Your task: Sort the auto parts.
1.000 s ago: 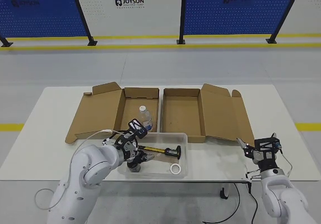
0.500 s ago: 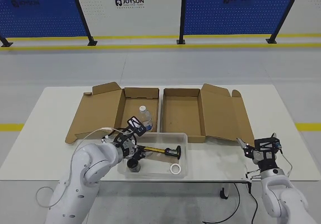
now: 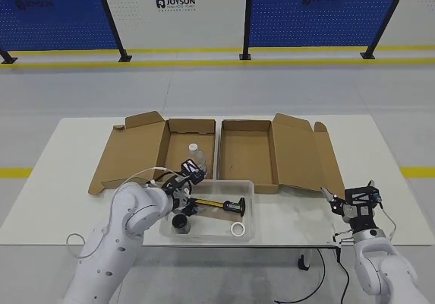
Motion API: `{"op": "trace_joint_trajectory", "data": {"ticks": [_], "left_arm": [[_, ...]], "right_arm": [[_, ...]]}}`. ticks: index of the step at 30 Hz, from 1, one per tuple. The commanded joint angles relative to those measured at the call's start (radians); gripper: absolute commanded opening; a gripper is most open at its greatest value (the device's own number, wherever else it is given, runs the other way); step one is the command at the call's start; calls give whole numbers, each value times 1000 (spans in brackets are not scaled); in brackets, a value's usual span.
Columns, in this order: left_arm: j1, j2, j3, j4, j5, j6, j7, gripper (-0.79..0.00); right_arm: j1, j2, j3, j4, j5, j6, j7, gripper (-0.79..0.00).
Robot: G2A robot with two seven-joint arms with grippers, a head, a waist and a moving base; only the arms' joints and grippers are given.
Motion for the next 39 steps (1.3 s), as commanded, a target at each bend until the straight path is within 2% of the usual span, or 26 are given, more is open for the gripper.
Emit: {"op": "trace_joint_trajectory", "data": {"ticks": [1, 9, 14, 16, 28, 39], "left_arm": [[-4, 1, 4, 13, 5, 6, 7, -80], [-13, 9, 4, 31, 17, 15, 16, -55], [-19, 13, 9, 42, 19, 16, 11, -68], [-22, 14, 13, 48, 15, 15, 12, -108], [-46, 19, 47, 79, 3, 14, 16, -108], [-53, 25, 65, 79, -57, -9, 9, -163]], "right_arm": [[0, 0, 0, 0, 0, 0, 0, 0], [0, 0, 0, 0, 0, 0, 0, 0], [0, 0, 0, 0, 0, 0, 0, 0], [0, 0, 0, 0, 0, 0, 0, 0], [0, 0, 0, 0, 0, 0, 0, 0], [0, 0, 0, 0, 0, 0, 0, 0]]}}
